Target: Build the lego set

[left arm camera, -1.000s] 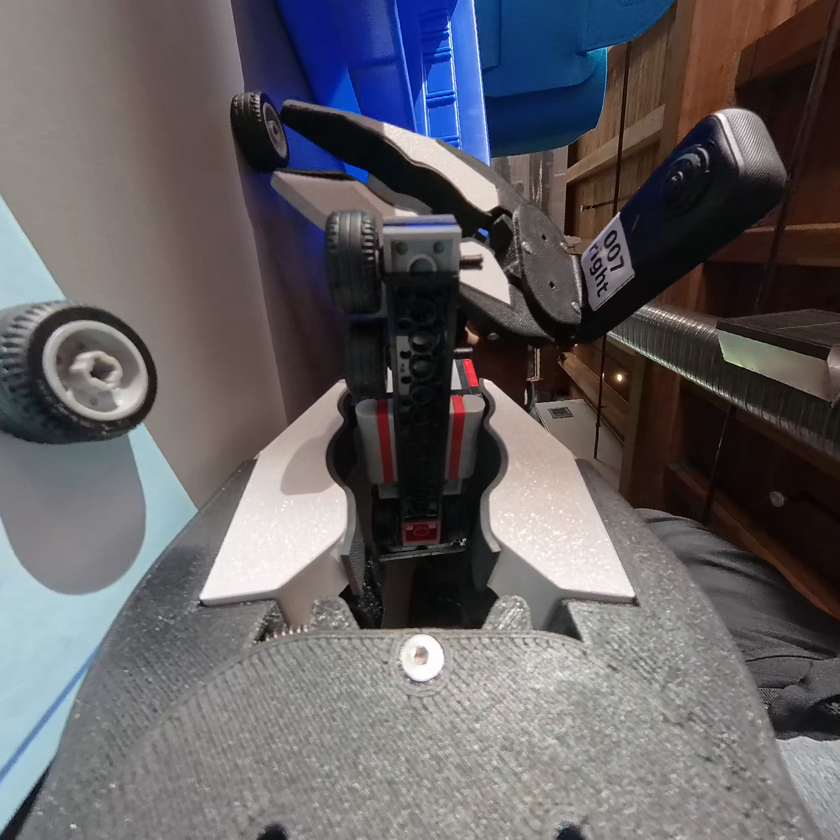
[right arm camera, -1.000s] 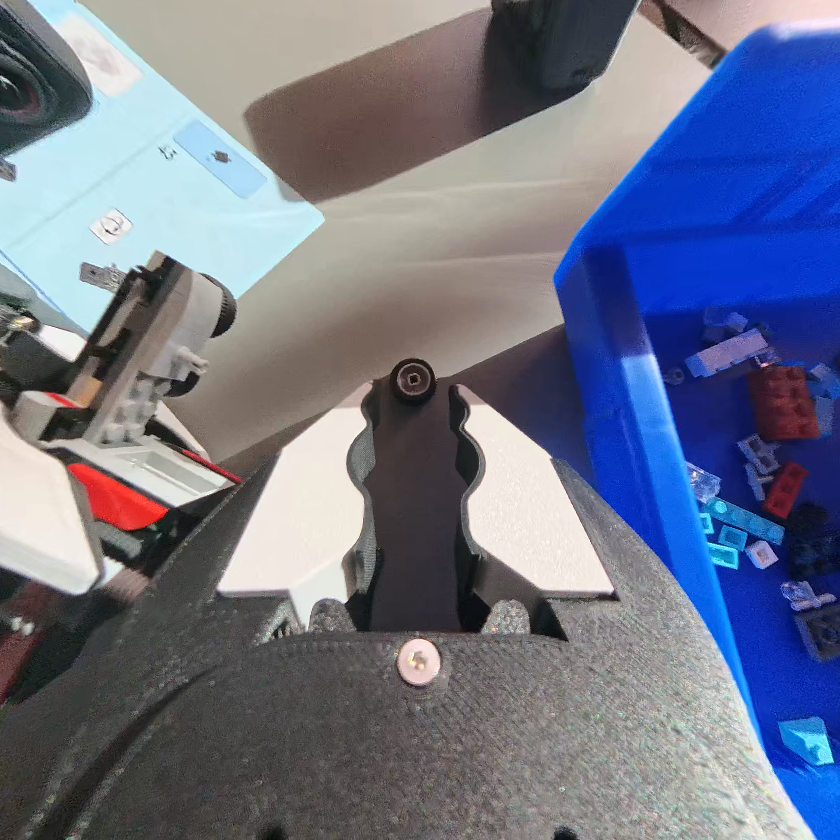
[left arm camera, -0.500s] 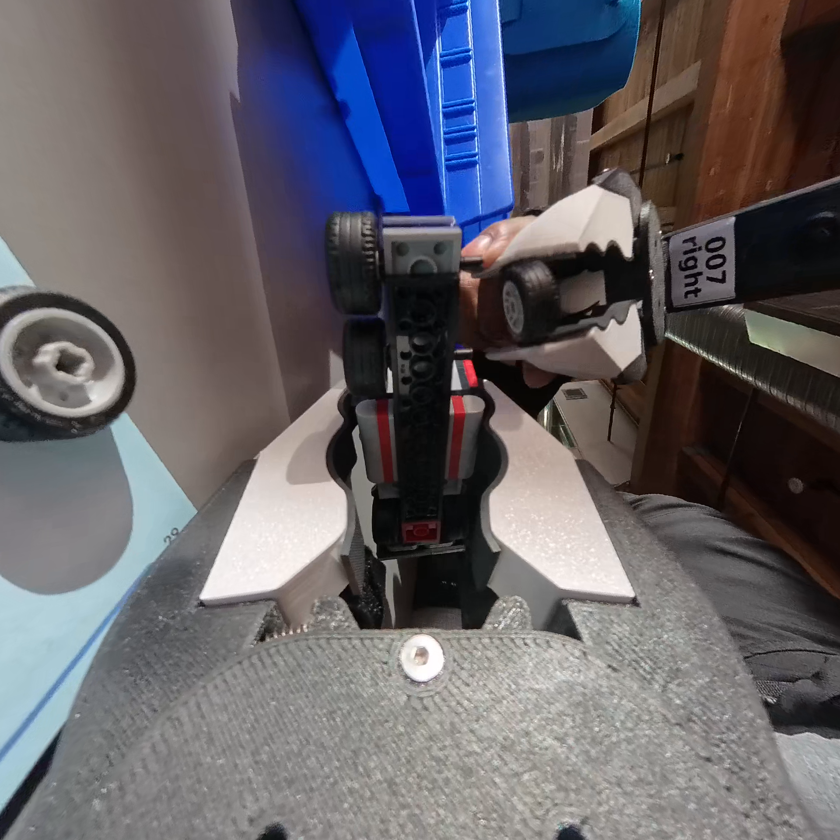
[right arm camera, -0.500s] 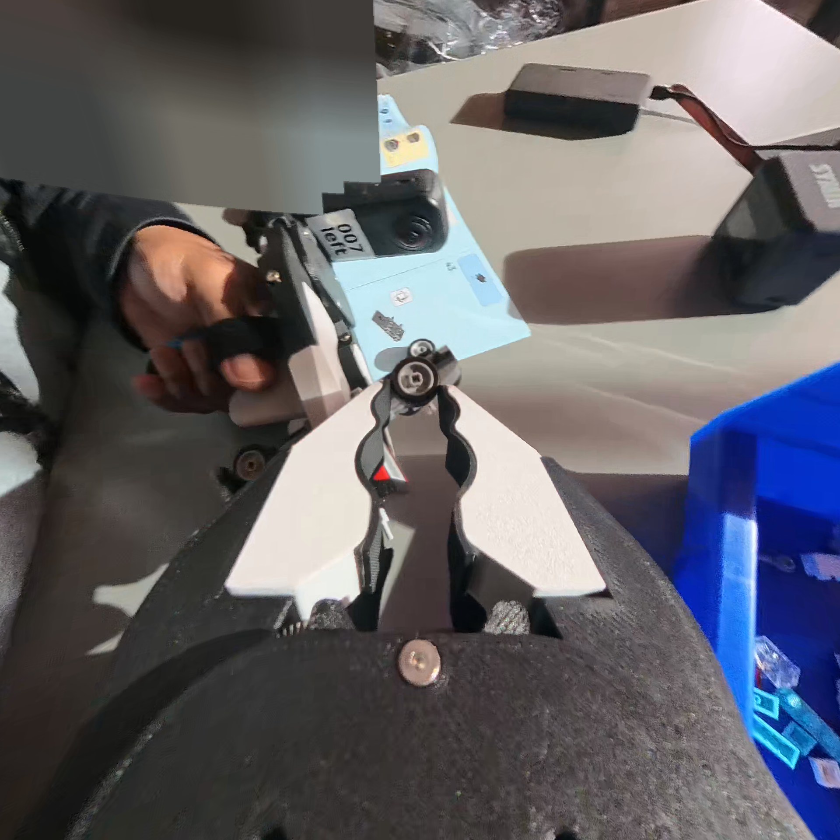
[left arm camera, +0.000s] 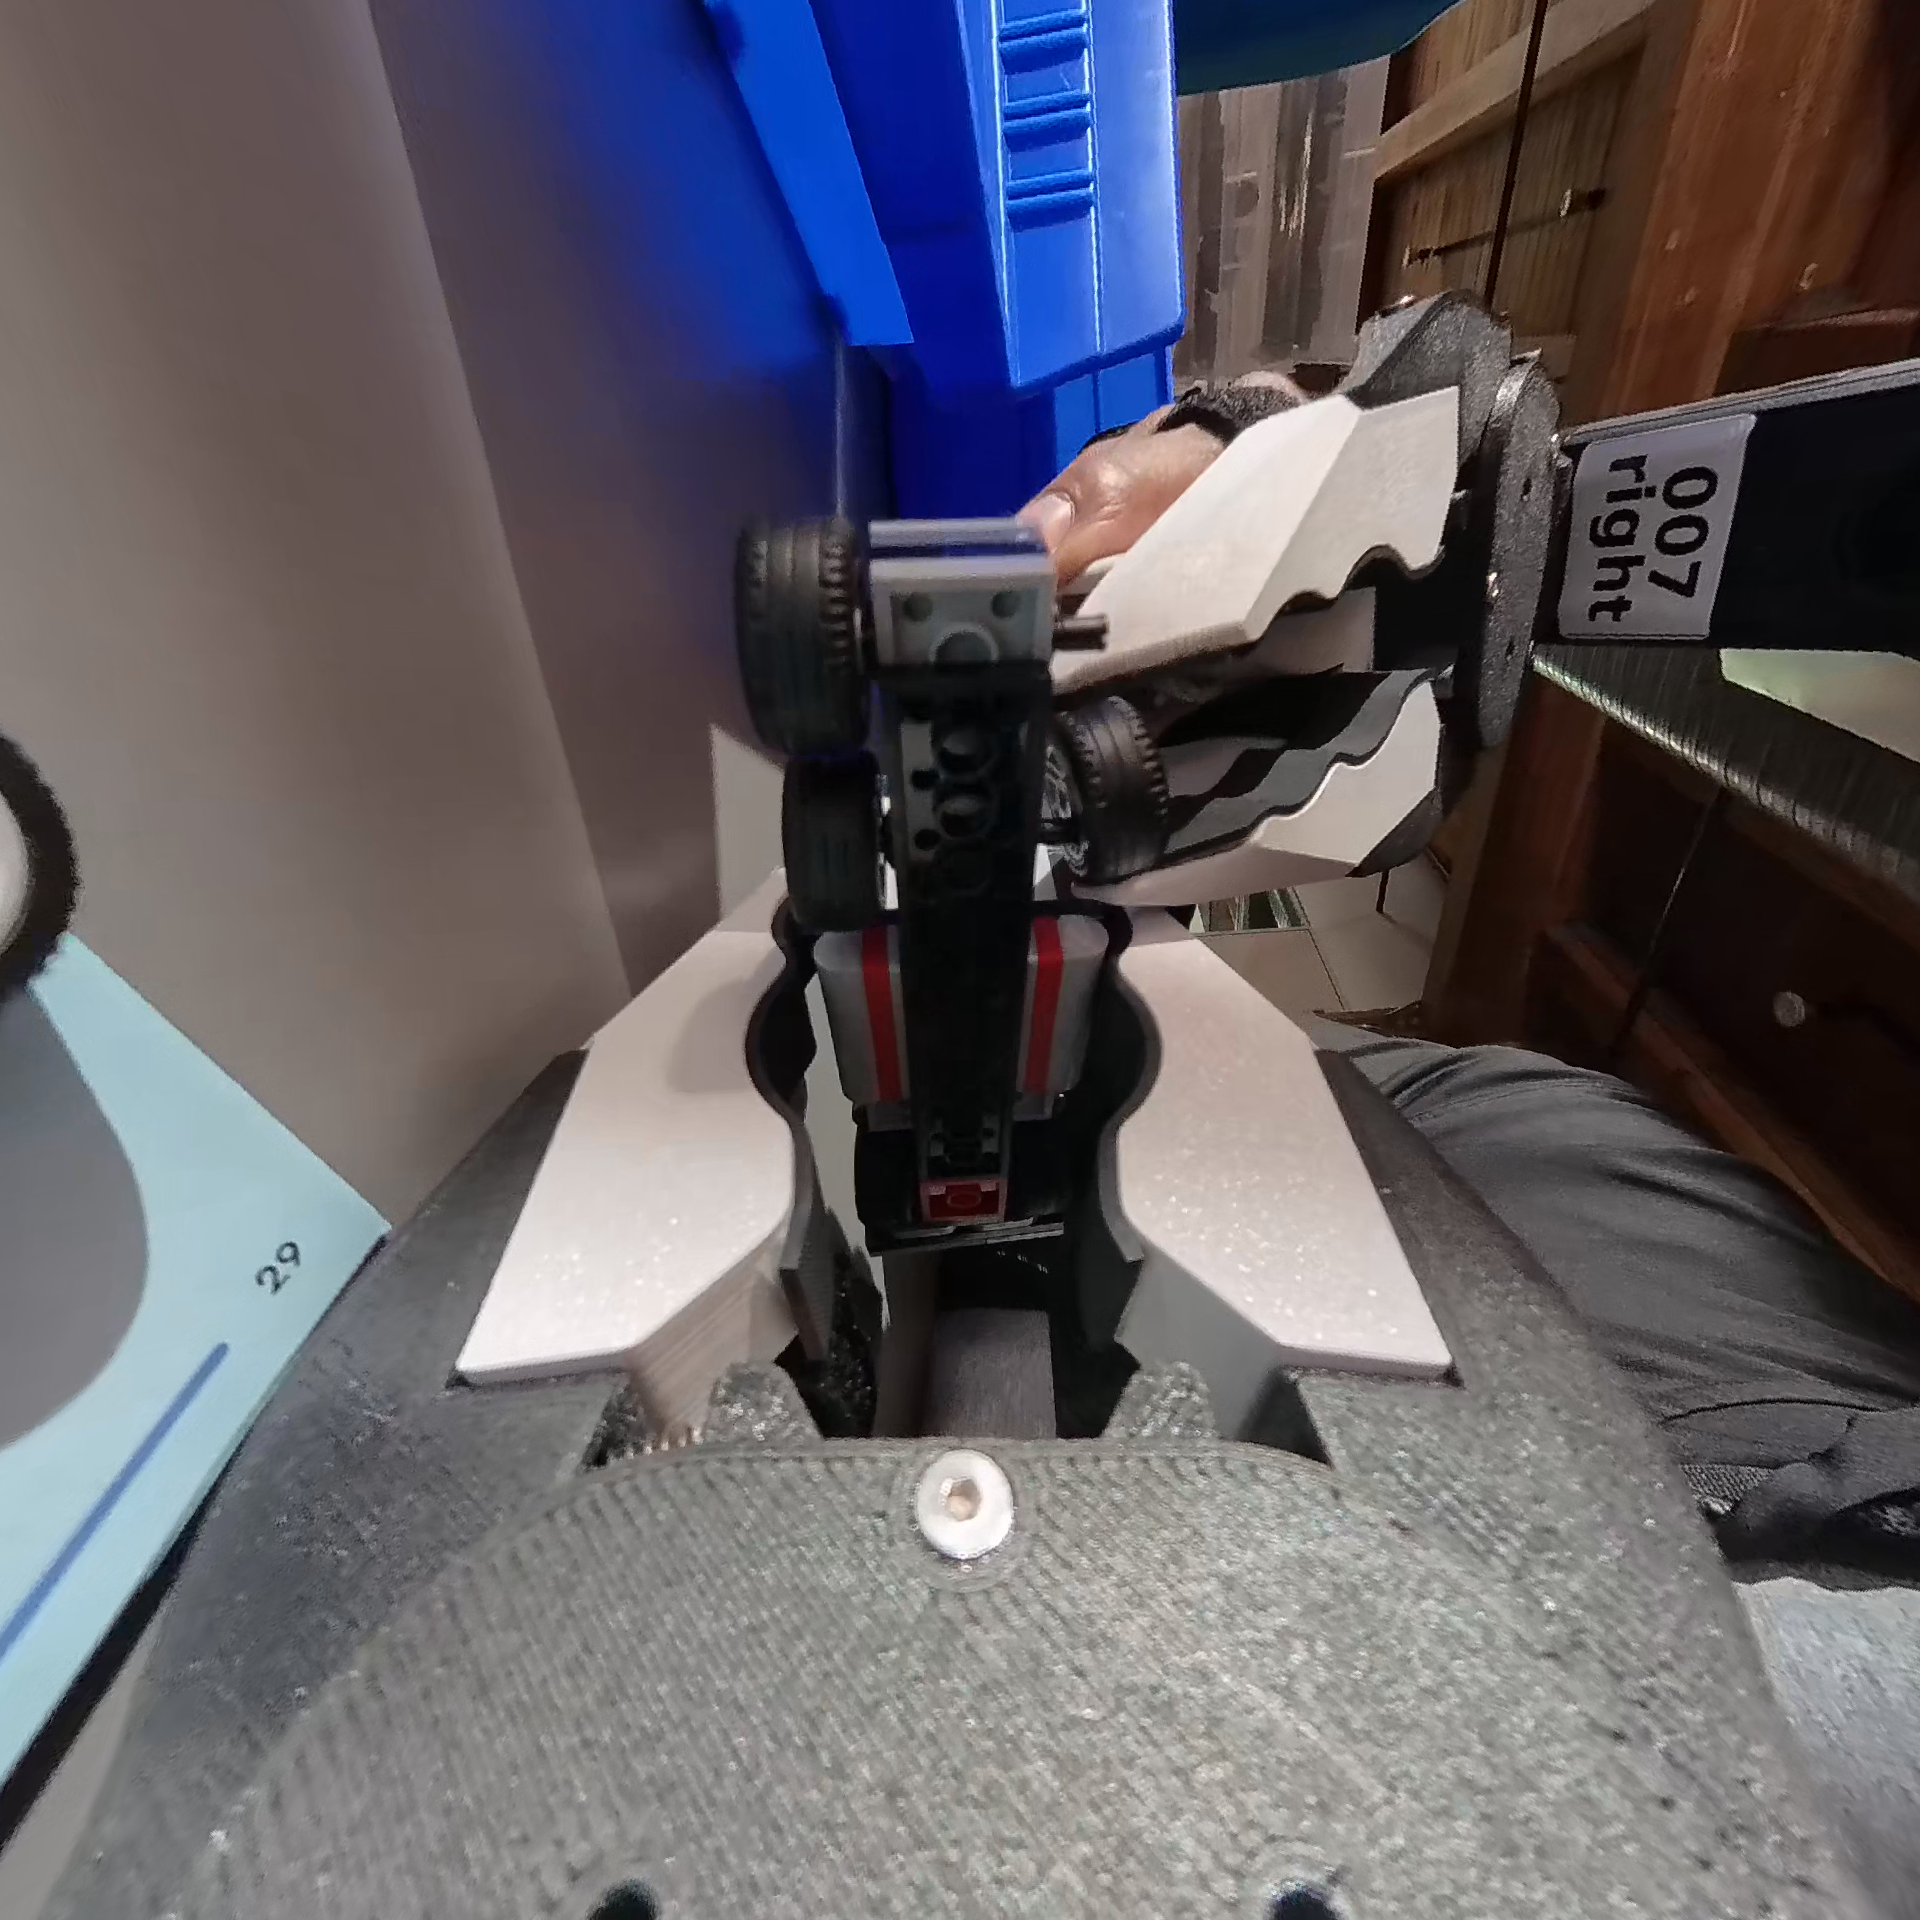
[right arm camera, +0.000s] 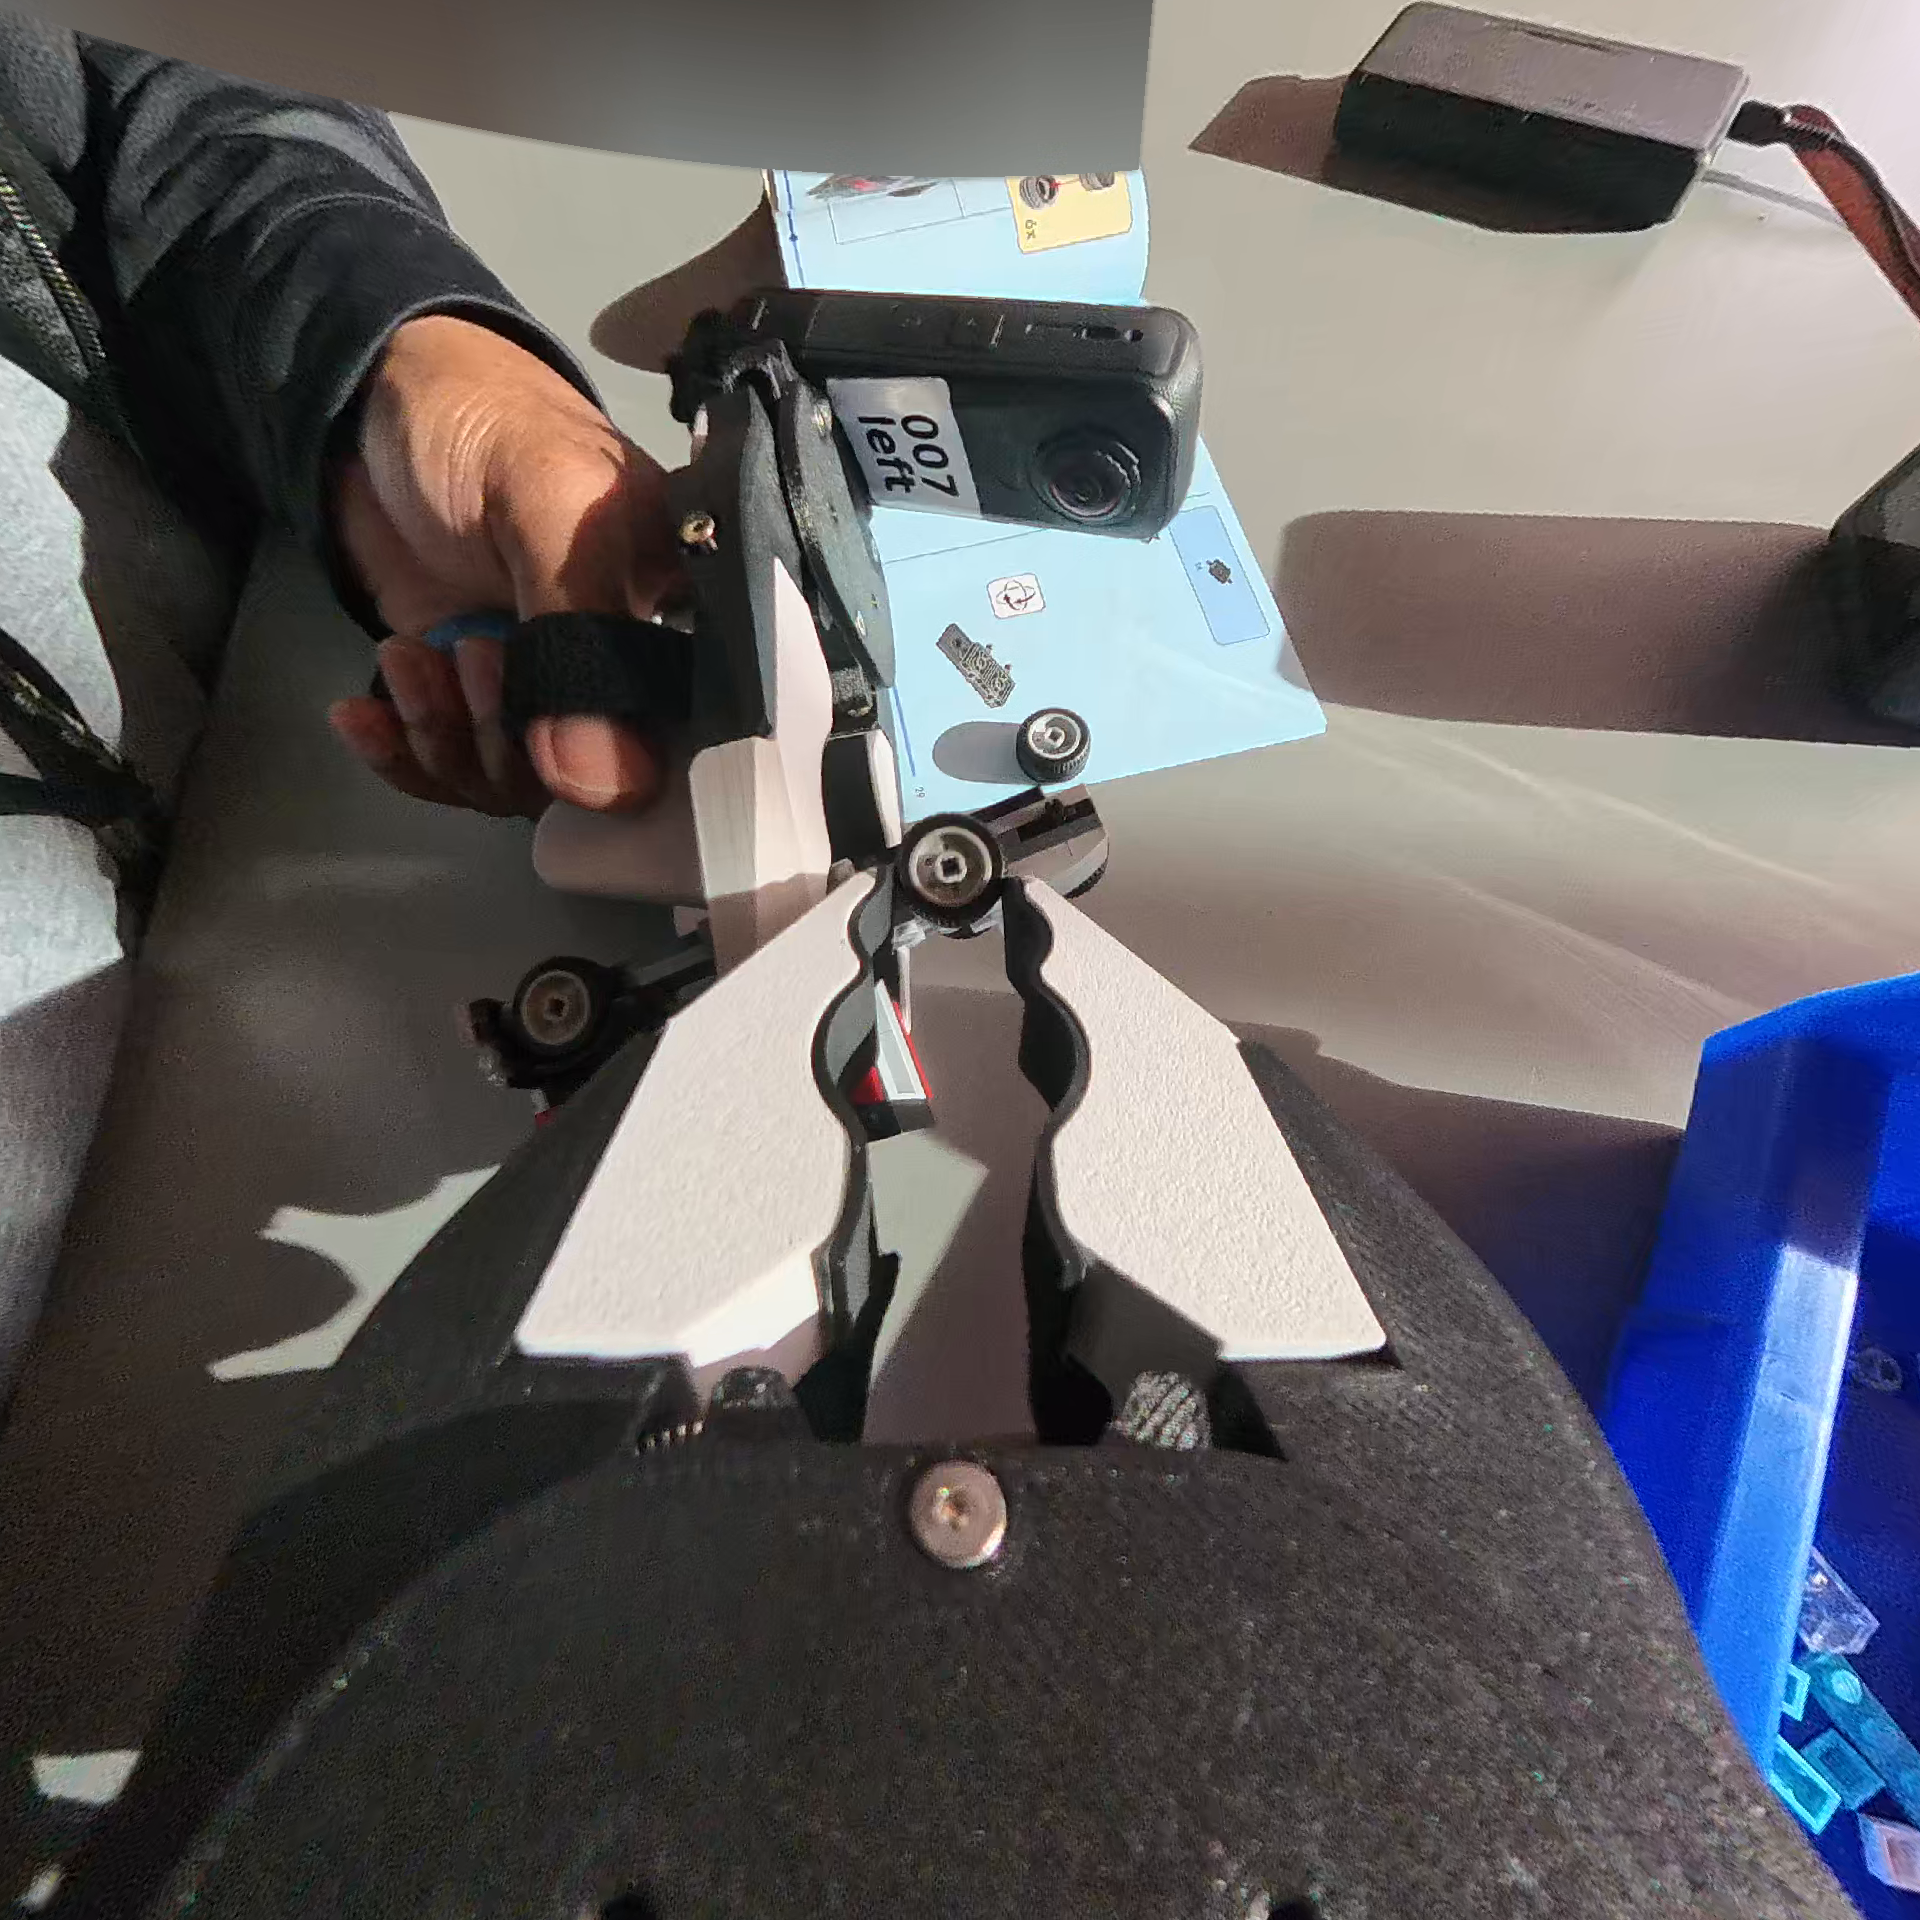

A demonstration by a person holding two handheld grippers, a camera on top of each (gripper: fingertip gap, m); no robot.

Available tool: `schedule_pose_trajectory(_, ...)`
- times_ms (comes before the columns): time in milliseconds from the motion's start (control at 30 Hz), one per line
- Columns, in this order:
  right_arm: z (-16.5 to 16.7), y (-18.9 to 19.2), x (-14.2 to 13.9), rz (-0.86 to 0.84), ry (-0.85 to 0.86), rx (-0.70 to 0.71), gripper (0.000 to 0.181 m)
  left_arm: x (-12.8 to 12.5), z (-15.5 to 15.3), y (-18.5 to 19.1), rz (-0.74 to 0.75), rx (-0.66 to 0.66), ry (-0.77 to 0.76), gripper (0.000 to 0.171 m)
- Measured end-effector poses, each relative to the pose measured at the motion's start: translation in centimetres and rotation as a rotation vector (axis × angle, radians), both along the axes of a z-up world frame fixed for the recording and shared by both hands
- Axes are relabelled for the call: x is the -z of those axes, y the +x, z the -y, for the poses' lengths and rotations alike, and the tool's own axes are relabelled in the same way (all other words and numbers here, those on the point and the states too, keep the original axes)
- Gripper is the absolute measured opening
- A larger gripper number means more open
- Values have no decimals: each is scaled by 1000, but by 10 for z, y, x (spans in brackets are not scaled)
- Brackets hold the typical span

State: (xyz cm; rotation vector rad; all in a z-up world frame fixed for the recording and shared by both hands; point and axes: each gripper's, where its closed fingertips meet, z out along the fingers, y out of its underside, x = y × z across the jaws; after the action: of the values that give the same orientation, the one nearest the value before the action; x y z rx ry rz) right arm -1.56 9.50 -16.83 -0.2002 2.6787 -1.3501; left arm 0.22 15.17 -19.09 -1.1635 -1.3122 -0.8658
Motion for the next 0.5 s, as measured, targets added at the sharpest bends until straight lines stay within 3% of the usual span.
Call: schedule_pose_trajectory(500, -3, 7, -4, 103, -52, -62, 23, -10, -9, 7, 0, 60, 93, 52)
